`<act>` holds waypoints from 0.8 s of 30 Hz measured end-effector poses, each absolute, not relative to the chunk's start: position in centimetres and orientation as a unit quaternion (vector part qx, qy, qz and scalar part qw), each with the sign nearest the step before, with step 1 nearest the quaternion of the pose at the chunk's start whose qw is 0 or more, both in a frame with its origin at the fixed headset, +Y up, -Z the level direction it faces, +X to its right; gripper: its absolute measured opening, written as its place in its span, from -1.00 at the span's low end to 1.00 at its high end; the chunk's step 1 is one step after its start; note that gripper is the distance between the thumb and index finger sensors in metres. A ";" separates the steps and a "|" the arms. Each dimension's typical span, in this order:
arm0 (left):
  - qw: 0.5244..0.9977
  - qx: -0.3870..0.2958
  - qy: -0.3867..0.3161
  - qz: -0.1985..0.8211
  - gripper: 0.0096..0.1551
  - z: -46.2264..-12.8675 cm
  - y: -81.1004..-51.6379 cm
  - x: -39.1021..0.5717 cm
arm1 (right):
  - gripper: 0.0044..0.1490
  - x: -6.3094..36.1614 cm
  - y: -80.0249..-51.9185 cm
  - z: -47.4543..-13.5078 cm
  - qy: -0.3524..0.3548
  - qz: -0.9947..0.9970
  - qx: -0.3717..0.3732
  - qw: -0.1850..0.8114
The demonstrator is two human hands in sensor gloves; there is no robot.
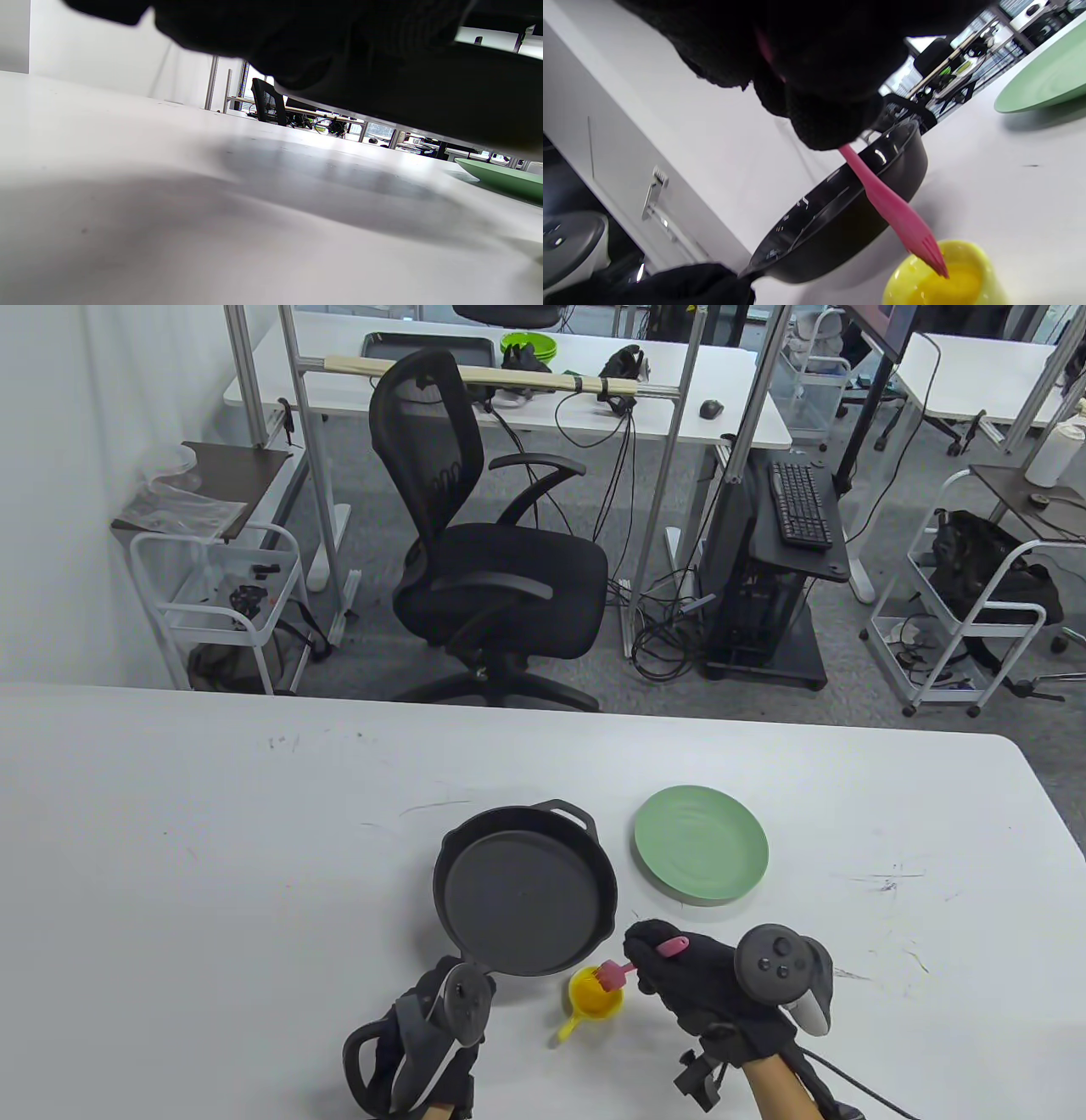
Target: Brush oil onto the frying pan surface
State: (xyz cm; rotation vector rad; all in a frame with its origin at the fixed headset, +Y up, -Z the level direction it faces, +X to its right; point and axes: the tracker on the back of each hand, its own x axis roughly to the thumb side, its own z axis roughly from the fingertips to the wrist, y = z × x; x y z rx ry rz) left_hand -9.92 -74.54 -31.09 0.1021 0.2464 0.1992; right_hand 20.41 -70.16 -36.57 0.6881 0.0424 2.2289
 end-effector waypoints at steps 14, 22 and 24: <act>0.986 0.048 0.122 0.099 -0.30 -31.1 -74.5 -9.9 | -0.53 19.2 -70.4 -36.2 0.117 0.865 0.334 0.356; 0.986 0.048 0.122 0.099 -0.30 -31.1 -74.5 -9.9 | -0.53 19.9 -69.8 -36.1 0.083 0.861 0.328 0.379; 0.986 0.049 0.122 0.098 -0.30 -31.1 -74.5 -9.9 | -0.53 20.0 -69.8 -36.1 0.072 0.863 0.322 0.382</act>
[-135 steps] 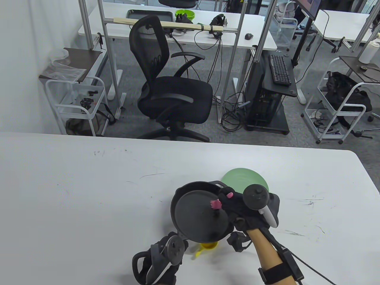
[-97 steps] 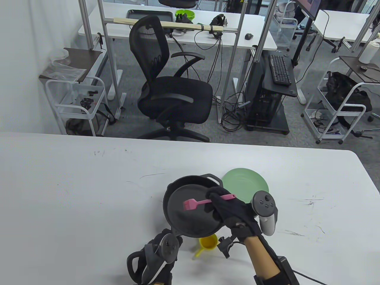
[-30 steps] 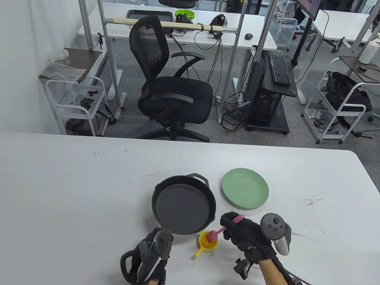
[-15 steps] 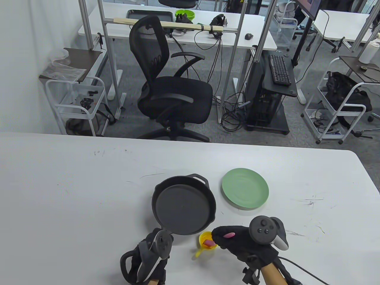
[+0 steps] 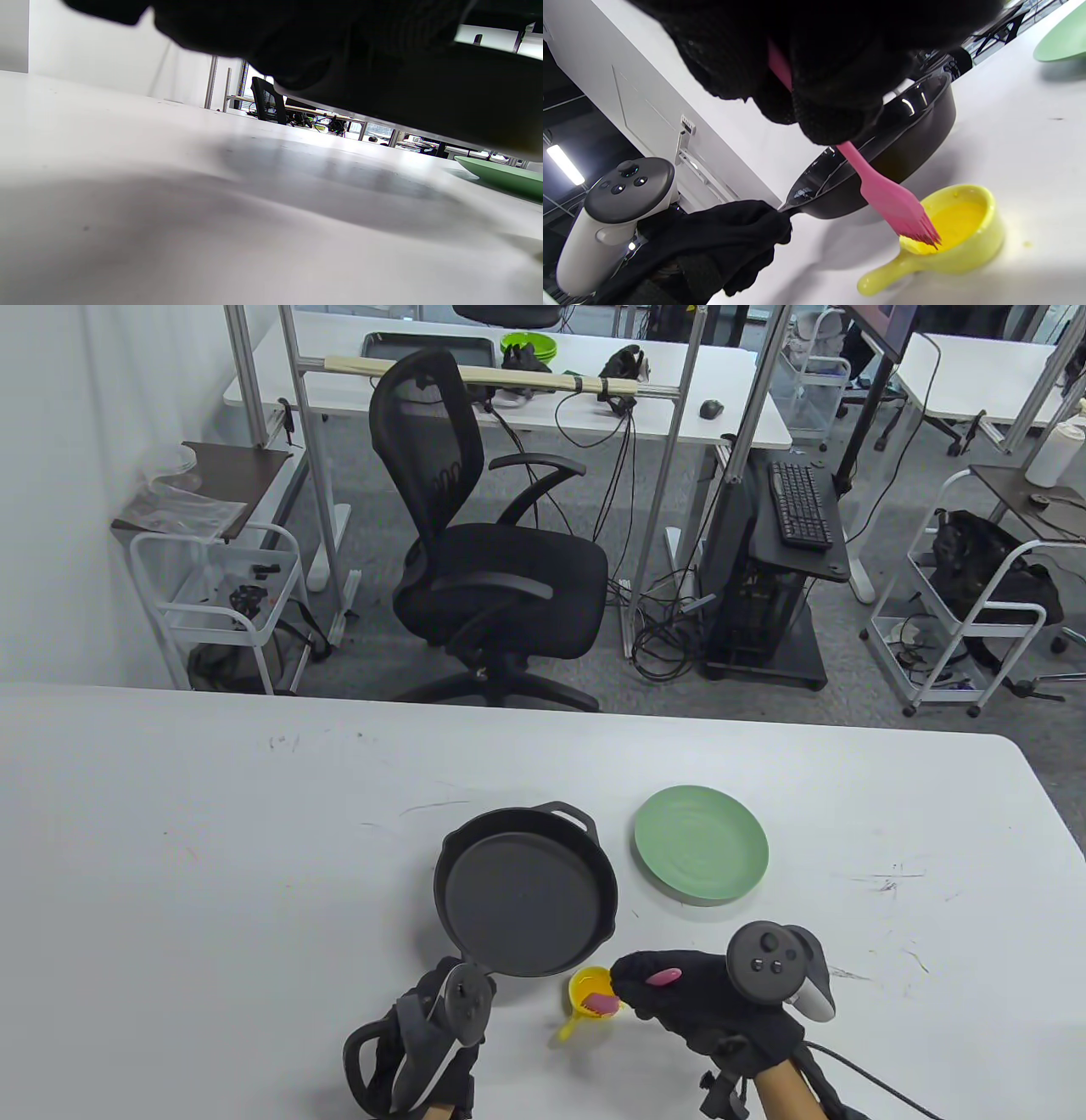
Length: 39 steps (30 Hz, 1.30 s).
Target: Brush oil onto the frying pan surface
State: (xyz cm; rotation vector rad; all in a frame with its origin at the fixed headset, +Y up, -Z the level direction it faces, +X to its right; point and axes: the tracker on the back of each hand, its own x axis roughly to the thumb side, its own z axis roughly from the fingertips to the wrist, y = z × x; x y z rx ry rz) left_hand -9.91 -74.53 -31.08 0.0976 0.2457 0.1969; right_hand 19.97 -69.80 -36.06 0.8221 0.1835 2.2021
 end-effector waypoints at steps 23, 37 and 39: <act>0.987 0.044 0.118 0.101 -0.30 -31.1 -74.5 -9.8 | -0.51 21.5 -69.4 -36.5 0.049 0.825 0.316 0.467; 0.990 0.040 0.088 0.102 -0.30 -30.9 -74.3 -8.5 | -0.47 19.7 -65.3 -42.1 -0.041 0.843 0.200 0.498; 0.991 0.042 0.080 0.100 -0.30 -30.8 -74.2 -8.1 | -0.45 18.6 -65.0 -43.2 -0.042 0.865 0.189 0.462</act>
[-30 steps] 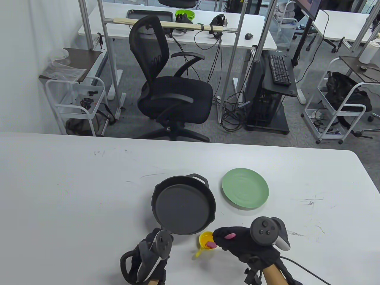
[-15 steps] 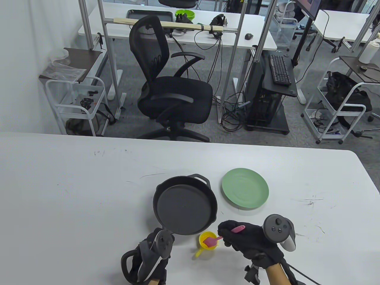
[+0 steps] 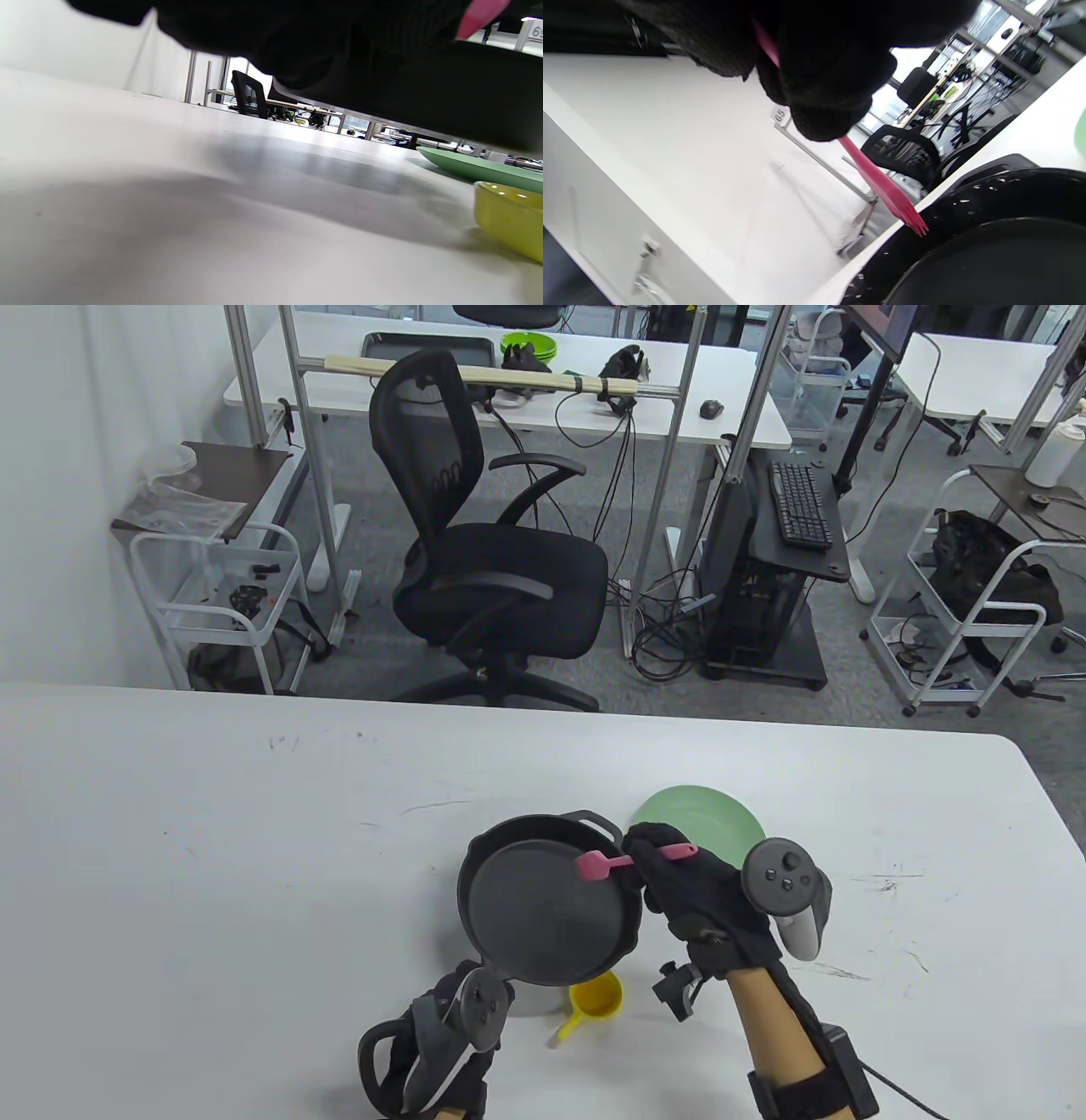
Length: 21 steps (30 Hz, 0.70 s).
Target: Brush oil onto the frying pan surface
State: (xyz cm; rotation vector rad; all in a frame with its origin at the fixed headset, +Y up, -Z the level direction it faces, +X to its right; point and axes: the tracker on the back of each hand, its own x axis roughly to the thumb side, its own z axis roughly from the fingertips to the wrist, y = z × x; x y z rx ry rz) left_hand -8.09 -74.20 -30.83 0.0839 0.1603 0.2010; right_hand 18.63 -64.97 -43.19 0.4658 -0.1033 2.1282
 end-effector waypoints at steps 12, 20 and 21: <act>0.991 0.055 0.056 0.106 -0.30 -30.2 -73.7 -7.1 | -0.44 14.2 -66.2 -45.7 -0.060 0.941 0.161 0.291; 0.991 0.066 0.047 0.103 -0.30 -29.9 -73.4 -6.7 | -0.42 12.1 -67.2 -45.7 -0.014 0.923 0.168 0.347; 0.991 0.065 0.049 0.105 -0.30 -29.9 -73.4 -6.8 | -0.42 11.8 -67.2 -45.6 -0.011 0.922 0.171 0.348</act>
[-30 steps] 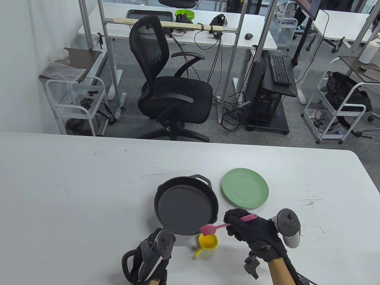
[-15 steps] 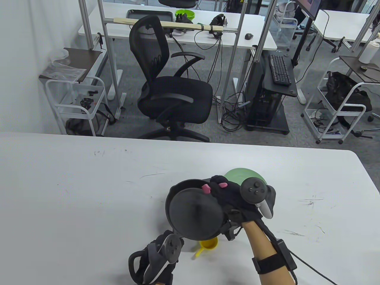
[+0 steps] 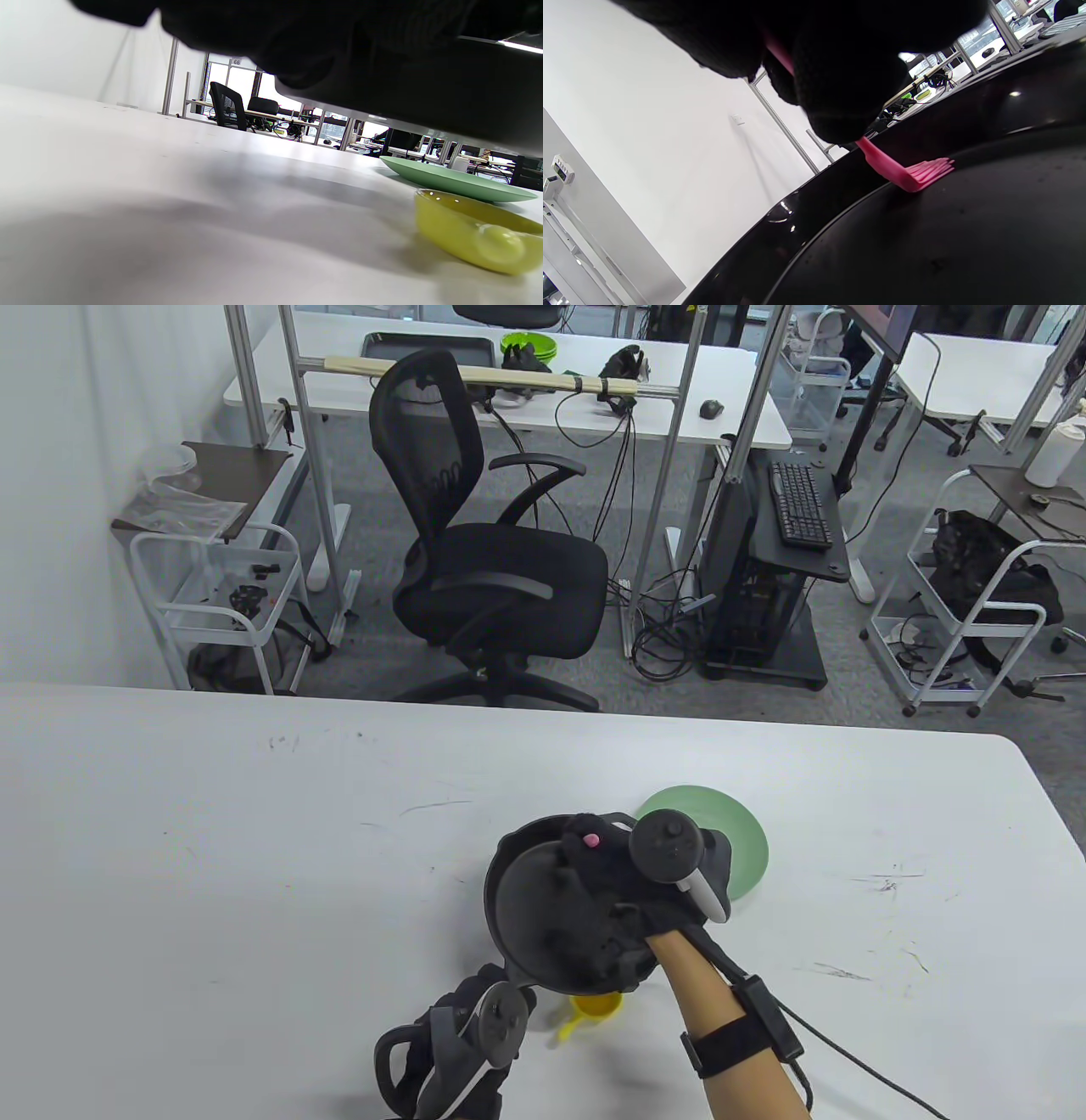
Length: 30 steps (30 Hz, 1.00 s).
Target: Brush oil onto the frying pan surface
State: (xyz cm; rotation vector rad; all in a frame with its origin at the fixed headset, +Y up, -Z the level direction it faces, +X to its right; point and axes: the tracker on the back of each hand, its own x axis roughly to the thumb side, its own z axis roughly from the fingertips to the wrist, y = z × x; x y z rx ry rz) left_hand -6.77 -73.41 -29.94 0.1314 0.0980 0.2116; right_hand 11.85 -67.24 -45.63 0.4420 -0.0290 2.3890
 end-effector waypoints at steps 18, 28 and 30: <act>0.992 0.054 0.049 0.107 -0.30 -29.9 -73.3 -6.9 | -0.41 9.7 -66.9 -45.0 0.093 0.842 0.233 0.477; 0.993 0.053 0.044 0.098 -0.30 -29.8 -73.1 -6.8 | -0.41 10.8 -66.8 -45.5 0.082 0.876 0.186 0.438; 0.992 0.053 0.043 0.105 -0.30 -29.8 -72.9 -6.9 | -0.41 11.1 -66.8 -45.5 0.076 0.888 0.176 0.418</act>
